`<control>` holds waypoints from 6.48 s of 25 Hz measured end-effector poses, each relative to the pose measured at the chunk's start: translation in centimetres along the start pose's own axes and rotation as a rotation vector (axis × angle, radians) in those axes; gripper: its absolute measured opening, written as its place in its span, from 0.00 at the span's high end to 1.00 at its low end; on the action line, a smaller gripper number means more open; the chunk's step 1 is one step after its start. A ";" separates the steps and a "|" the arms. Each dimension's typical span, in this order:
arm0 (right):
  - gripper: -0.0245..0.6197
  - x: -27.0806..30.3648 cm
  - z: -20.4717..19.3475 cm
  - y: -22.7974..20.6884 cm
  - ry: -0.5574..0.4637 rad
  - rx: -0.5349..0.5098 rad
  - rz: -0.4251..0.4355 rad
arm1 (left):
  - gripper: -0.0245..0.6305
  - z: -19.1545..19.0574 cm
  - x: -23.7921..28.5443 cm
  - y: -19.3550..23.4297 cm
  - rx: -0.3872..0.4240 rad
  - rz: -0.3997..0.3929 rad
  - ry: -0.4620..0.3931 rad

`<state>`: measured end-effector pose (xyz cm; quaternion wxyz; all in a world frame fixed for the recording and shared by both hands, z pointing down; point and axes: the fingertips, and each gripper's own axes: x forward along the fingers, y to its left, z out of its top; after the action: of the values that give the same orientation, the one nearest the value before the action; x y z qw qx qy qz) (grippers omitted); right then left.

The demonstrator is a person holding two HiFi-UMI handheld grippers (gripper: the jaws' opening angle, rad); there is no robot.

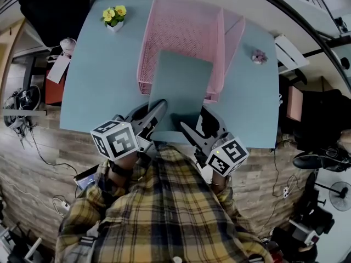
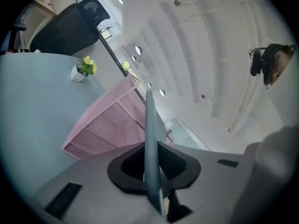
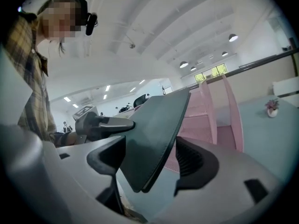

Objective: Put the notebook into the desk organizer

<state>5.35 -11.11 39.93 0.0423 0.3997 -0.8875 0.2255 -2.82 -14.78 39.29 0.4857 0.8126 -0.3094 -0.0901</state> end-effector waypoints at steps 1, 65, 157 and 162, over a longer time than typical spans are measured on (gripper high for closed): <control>0.47 -0.3 -0.1 0.2 -0.005 -0.027 -0.001 | 0.87 0.0 0.0 0.0 -0.003 0.002 0.001; 0.46 0.6 3.3 -0.4 -0.176 -0.300 -0.182 | 0.62 1.3 -3.0 -1.1 0.744 0.055 0.052; 0.77 -2.7 1.5 -3.1 -0.090 -0.255 -0.296 | 0.83 0.1 -2.1 0.2 0.841 0.306 0.003; 0.83 -3.3 -0.3 -3.6 -0.065 -0.206 -0.292 | 0.88 -0.7 -2.3 1.2 0.822 0.318 0.021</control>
<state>10.15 -10.77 40.72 0.0866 0.5251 -0.8392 0.1120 -4.87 -13.31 40.24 0.1330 0.8814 -0.4358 0.1248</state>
